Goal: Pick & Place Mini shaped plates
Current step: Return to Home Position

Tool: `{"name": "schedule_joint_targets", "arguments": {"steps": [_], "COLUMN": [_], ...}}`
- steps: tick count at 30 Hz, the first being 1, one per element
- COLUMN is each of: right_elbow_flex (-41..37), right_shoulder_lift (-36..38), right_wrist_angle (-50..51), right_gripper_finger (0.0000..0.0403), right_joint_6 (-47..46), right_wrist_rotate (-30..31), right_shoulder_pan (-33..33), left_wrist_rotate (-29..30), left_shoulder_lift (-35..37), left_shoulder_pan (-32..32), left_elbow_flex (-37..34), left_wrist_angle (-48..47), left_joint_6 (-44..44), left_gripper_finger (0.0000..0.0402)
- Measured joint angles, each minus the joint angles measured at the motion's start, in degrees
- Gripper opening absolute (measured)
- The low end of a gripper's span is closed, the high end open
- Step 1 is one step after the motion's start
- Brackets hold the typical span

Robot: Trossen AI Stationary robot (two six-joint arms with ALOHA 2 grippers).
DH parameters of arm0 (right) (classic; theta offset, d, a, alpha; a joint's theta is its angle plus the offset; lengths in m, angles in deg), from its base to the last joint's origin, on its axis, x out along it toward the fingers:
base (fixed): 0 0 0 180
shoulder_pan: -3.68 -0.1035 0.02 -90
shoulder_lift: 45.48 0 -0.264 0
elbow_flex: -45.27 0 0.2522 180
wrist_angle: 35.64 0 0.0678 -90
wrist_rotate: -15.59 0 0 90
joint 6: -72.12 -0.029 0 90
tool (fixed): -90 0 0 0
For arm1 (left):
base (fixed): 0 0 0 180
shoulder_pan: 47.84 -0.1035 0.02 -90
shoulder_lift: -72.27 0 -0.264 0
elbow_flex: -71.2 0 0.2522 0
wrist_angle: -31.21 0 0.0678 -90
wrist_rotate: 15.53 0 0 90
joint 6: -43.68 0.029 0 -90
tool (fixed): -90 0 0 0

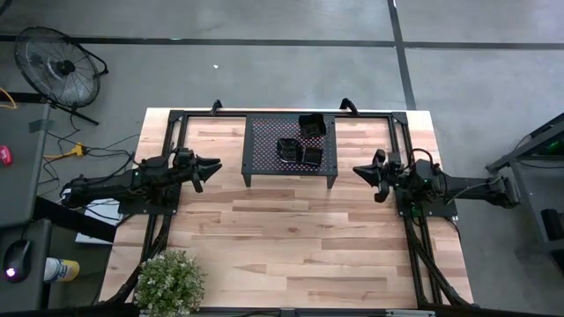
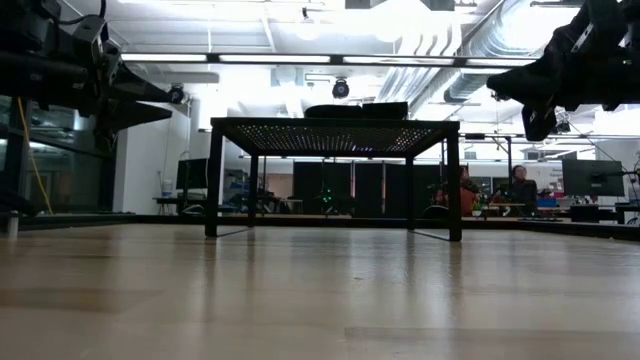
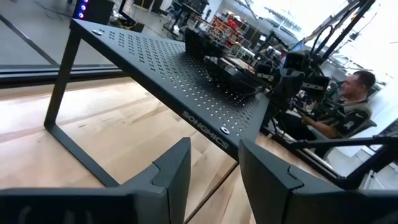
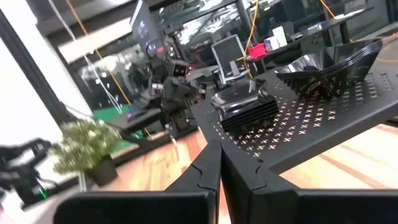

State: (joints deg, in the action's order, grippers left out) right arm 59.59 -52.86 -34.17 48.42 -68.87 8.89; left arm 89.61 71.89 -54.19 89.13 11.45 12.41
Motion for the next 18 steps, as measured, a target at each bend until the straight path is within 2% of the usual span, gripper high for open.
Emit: {"name": "schedule_joint_targets", "arguments": {"steps": [8,18], "right_elbow_flex": [0.00,-0.02], "right_shoulder_lift": [-0.04,-0.04], "right_wrist_angle": [3.51,3.50], "right_gripper_finger": [0.0003,0.0011], "right_joint_6": [10.92,12.20], "right_wrist_rotate": [0.11,0.31], "right_shoulder_pan": [0.00,0.00], "left_wrist_rotate": [-0.49,-0.66], "left_shoulder_lift": [0.00,0.00], "left_shoulder_pan": [0.00,0.00], "left_elbow_flex": [0.00,-0.04], "left_wrist_angle": [-0.20,-0.33], "left_joint_6": [-0.24,-0.28], "left_gripper_finger": [0.0133,0.0133]}}
